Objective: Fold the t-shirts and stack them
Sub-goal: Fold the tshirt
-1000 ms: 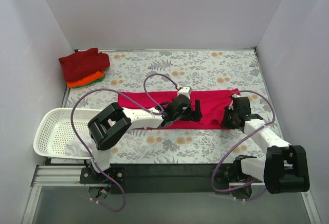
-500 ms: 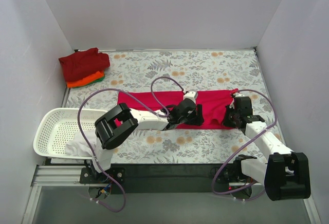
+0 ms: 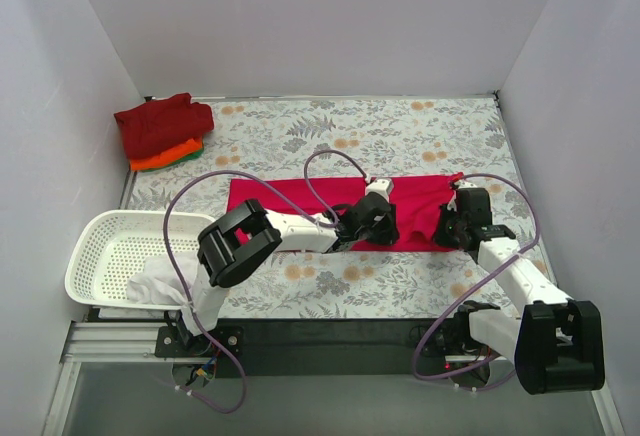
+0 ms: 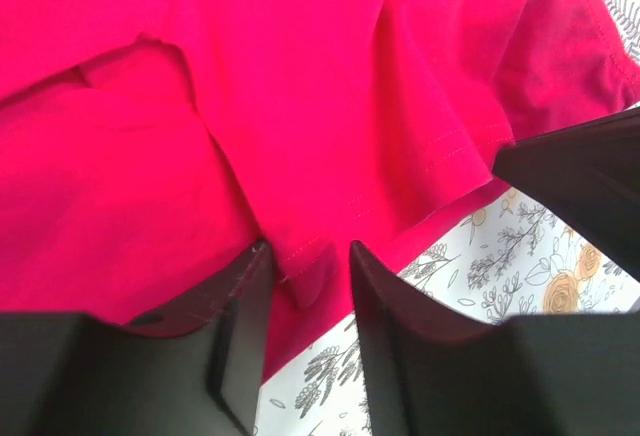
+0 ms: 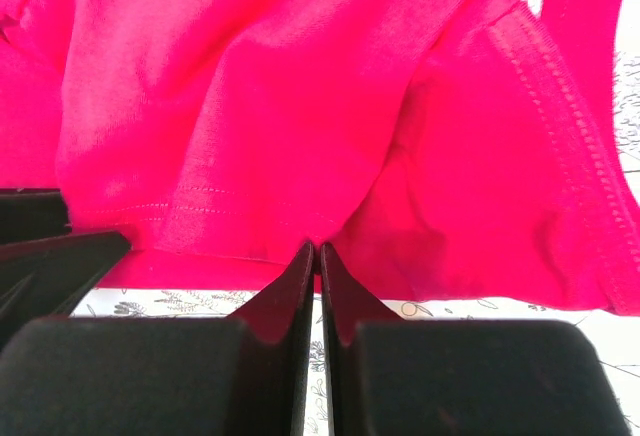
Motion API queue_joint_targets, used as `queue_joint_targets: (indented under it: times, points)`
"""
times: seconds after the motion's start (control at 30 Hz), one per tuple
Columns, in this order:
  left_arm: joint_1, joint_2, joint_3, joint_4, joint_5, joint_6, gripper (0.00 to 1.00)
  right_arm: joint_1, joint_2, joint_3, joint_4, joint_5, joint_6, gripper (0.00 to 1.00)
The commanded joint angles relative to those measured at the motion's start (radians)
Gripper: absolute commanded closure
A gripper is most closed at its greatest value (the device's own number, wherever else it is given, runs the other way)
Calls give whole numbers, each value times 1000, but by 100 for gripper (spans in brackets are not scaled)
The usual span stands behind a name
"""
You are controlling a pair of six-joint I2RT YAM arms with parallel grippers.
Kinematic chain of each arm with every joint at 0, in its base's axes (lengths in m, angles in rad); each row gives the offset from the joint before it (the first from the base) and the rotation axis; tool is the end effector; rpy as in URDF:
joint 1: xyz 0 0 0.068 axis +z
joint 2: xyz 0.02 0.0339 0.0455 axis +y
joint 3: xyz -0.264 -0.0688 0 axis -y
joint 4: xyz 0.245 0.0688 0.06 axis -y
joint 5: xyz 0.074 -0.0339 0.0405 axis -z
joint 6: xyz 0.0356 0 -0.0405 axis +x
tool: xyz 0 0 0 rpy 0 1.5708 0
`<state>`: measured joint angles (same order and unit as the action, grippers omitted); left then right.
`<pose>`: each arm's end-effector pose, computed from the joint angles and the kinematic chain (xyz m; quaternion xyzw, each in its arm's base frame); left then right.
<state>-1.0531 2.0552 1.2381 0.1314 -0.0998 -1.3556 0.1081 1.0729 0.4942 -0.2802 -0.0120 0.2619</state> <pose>0.2204 -0.3798 0.1403 -0.1571 0.8890 -0.3832 0.1953 0.2022 0.0224 0.1787 0.0699 0.9347 0.0696 0.3415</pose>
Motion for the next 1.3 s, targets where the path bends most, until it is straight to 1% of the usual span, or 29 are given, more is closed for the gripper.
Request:
queue_joint_targets:
  times: [0.0, 0.03, 0.07, 0.17, 0.37, 0.57, 0.83, 0.97, 1.0, 1.03, 1.07, 1.1, 1.13, 1.17, 1.2, 1.23, 1.27]
  points:
    - [-7, 2, 34, -21, 5, 0, 69, 7, -27, 26, 15, 37, -4, 99]
    - [-8, 2, 34, -21, 8, -4, 73, 5, -28, 26, 12, 43, -4, 99]
    - [-8, -1, 32, -21, 6, -4, 84, 5, -28, 26, 10, 46, -3, 99]
    - [-10, -12, 23, -24, -11, -2, 100, 7, -33, 27, 4, 60, -3, 99]
    - [-10, -52, -6, -38, -31, 6, 100, 5, -60, 46, -30, 89, 2, 99]
    - [-10, -92, -37, -47, -54, 7, 100, 7, -79, 72, -80, 161, 20, 99]
    - [-10, -93, -34, -53, -8, 9, 100, 8, -74, 116, -149, 194, 19, 99]
    - [-10, -107, -37, -64, -12, 15, 100, 8, -51, 124, -165, 198, 20, 99]
    - [-10, -112, -37, -68, -15, 18, 99, 7, -47, 126, -169, 192, 19, 96]
    - [-10, -121, -38, -75, -23, 19, 93, 8, -41, 130, -175, 187, 16, 90]
    - [-12, -130, -39, -93, -24, 21, 84, 11, -34, 135, -183, 184, 13, 82]
    - [-10, -142, -43, -98, -29, 19, 71, 13, -34, 139, -201, 182, 11, 75]
    - [-10, -171, -58, -101, -38, 19, 51, 18, -39, 144, -206, 181, 11, 64]
    - [-10, -188, -68, -102, -44, 19, 40, 24, -53, 148, -208, 173, 10, 60]
    - [-10, -207, -74, -105, -51, 23, 34, 22, -63, 150, -206, 162, 11, 57]
    - [-10, -240, -78, -111, -60, 29, 27, 24, -73, 155, -205, 150, 11, 49]
    - [-10, -256, -80, -122, -83, 35, 25, 25, -86, 165, -197, 149, 11, 47]
